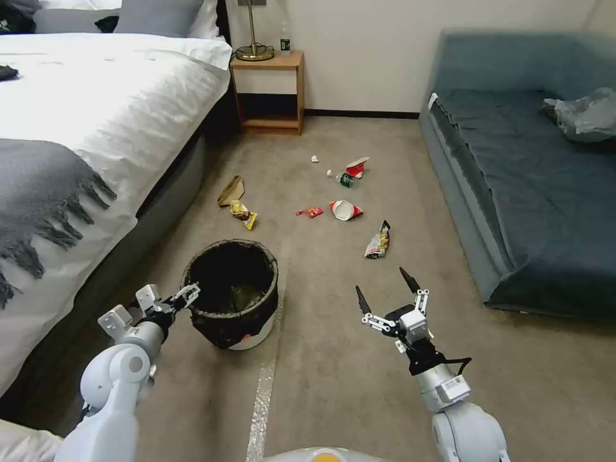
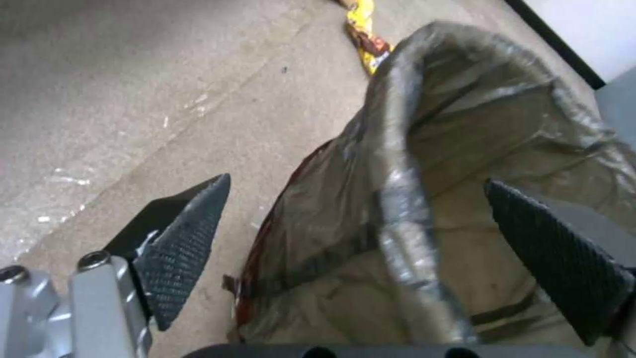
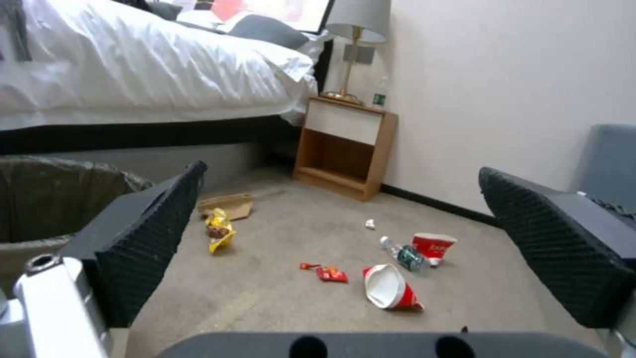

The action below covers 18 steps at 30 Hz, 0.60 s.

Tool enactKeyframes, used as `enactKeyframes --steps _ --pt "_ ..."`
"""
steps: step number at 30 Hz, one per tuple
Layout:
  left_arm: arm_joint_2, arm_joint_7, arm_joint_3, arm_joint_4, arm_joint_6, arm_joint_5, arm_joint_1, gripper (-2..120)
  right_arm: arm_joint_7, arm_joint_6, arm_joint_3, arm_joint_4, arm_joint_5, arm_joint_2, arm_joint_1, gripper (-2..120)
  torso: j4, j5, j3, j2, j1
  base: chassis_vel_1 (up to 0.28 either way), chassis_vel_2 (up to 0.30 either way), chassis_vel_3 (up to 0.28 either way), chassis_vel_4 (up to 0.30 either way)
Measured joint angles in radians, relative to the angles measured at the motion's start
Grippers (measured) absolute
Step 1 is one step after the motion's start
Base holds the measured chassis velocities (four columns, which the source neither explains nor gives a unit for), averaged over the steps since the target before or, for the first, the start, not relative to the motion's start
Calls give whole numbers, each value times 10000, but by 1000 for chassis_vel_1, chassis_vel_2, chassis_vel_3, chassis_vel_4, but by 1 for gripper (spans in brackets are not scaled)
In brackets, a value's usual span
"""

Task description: Pick up the trash can from the floor.

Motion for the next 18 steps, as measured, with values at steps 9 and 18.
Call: enactKeyframes --steps 9,18 --pt "-50 166 31 179 -35 25 -53 66 -145 47 0 -5 21 -3 -6 100 0 0 0 0 0 0 0 0 0" --pt "-48 251 7 234 -151 305 20 29 -162 74 -11 -25 1 -28 -5 100 0 0 0 0 0 0 0 0 0"
